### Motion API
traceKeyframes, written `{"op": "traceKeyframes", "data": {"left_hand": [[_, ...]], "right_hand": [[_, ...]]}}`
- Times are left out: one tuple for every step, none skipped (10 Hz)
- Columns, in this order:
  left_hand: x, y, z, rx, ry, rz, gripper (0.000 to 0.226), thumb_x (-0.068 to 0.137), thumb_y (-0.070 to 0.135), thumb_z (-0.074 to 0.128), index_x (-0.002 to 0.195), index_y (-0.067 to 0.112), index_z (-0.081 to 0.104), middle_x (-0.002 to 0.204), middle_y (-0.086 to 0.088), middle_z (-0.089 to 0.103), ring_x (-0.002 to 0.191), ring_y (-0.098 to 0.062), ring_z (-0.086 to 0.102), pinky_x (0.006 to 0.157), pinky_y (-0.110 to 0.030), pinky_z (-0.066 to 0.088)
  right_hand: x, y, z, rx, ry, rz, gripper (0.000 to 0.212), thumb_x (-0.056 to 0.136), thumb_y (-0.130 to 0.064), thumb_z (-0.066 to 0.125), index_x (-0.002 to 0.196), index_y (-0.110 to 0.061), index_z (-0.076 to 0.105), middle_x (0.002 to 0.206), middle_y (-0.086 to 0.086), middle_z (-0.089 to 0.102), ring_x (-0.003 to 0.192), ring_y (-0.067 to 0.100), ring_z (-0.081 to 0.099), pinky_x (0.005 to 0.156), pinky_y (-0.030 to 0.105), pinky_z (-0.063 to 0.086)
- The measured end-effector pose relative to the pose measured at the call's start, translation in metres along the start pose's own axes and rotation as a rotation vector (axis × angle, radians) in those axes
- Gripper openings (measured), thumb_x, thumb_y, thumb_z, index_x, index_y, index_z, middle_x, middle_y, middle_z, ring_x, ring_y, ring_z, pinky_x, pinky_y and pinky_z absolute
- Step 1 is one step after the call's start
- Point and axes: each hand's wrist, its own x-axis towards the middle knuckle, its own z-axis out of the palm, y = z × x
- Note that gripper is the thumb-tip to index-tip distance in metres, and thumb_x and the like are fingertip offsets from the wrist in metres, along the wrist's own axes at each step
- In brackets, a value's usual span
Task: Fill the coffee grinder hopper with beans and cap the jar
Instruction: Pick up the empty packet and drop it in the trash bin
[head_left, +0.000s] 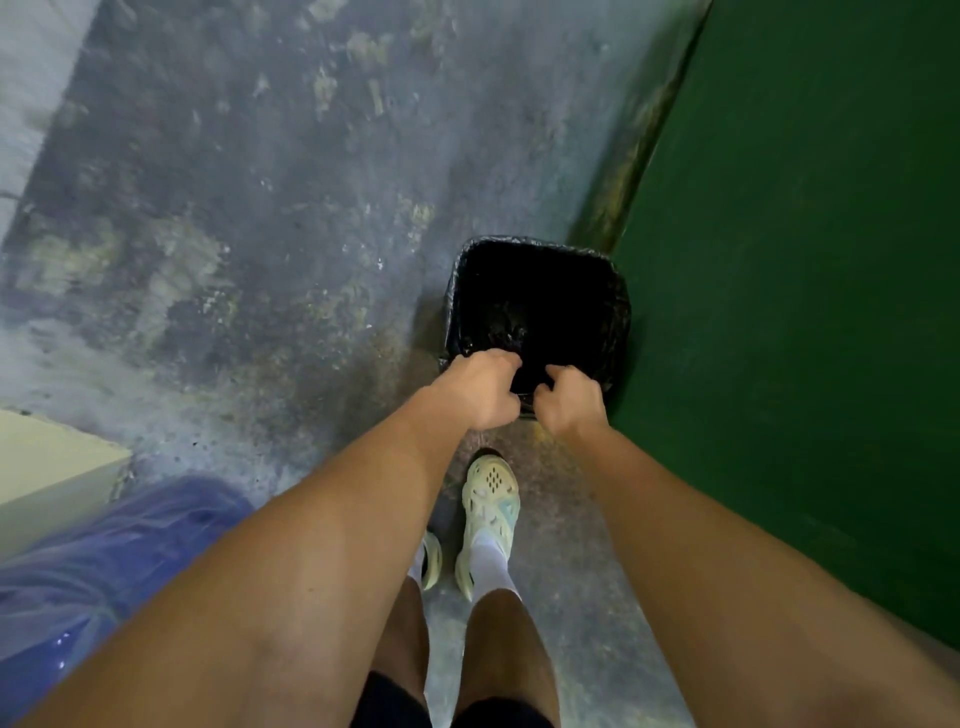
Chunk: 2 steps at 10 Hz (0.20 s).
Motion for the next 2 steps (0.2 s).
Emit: {"op": "traceKeyframes", "data": {"left_hand": [[-0.037, 0.010, -0.022, 0.254, -0.081, -0.055, 0.059, 0.084, 0.030, 0.050, 0.139, 0.011, 0.040, 0.144, -0.009, 0.041, 0.137, -0.029, 0.030, 0.110, -0.062, 0.022], [-0.094, 0.030, -0.049, 0.421, -0.192, -0.111, 0.066, 0.084, 0.039, 0.049, 0.143, 0.014, 0.035, 0.152, -0.009, 0.032, 0.144, -0.027, 0.016, 0.111, -0.065, 0.012]], "right_hand": [[-0.037, -0.009, -0.020, 0.007, -0.055, 0.016, 0.051, 0.093, -0.024, 0.044, 0.142, -0.010, 0.038, 0.143, 0.017, 0.046, 0.126, 0.033, 0.047, 0.104, 0.035, 0.041], [-0.094, -0.025, -0.048, -0.002, -0.140, 0.005, 0.054, 0.092, -0.030, 0.046, 0.143, -0.014, 0.037, 0.140, 0.017, 0.049, 0.119, 0.033, 0.054, 0.100, 0.038, 0.046]]}}
